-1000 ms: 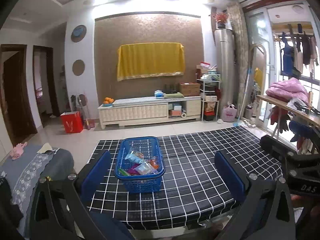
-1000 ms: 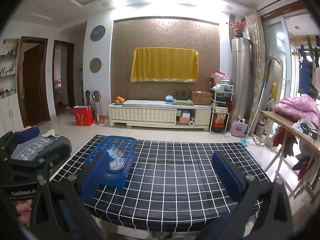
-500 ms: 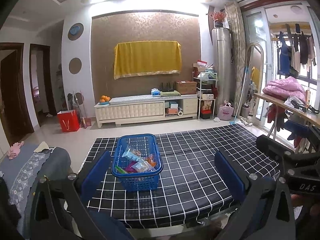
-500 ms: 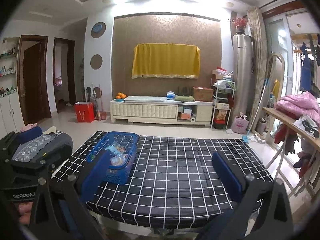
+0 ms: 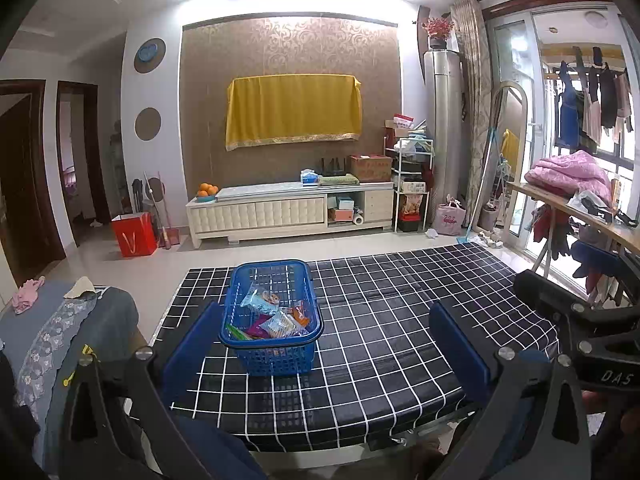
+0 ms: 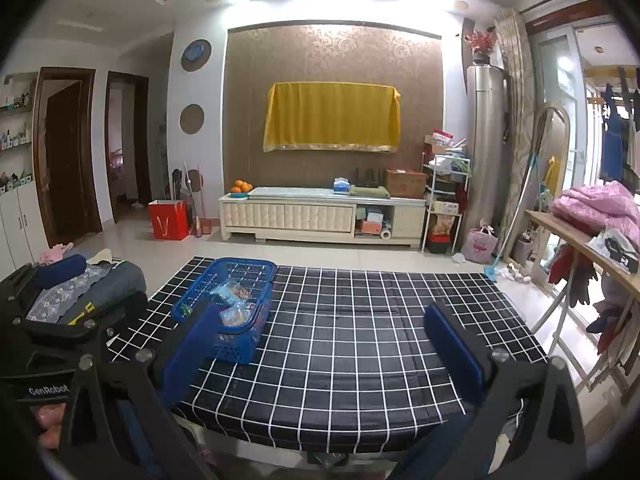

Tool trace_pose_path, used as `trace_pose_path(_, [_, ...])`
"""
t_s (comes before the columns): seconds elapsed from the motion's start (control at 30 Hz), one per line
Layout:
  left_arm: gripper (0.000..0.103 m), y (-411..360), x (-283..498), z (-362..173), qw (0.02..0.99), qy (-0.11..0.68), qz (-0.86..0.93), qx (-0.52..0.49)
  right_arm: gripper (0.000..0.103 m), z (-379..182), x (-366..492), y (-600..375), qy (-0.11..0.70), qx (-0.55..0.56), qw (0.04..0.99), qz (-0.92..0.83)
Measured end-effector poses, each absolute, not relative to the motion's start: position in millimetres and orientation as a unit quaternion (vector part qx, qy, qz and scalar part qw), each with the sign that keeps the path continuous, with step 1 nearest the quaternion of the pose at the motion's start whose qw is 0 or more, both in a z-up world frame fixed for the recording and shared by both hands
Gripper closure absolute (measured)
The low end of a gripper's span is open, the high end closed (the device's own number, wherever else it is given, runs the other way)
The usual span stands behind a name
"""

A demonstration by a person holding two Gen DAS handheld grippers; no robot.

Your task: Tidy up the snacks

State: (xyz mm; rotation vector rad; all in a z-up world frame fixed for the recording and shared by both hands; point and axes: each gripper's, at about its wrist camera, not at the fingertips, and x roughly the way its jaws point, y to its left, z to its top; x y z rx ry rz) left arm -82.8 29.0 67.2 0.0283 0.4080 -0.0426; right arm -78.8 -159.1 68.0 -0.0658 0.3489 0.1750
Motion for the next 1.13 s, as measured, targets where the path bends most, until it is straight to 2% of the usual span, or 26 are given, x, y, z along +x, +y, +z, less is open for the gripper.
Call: trace_pose_path(1.13, [0.001,27.7,-95.4,70.3,0.982,0.187,-0.017,0.020,0.000,70.3,-89.4,-154.8,0.165,-0.037,0.981,0.093])
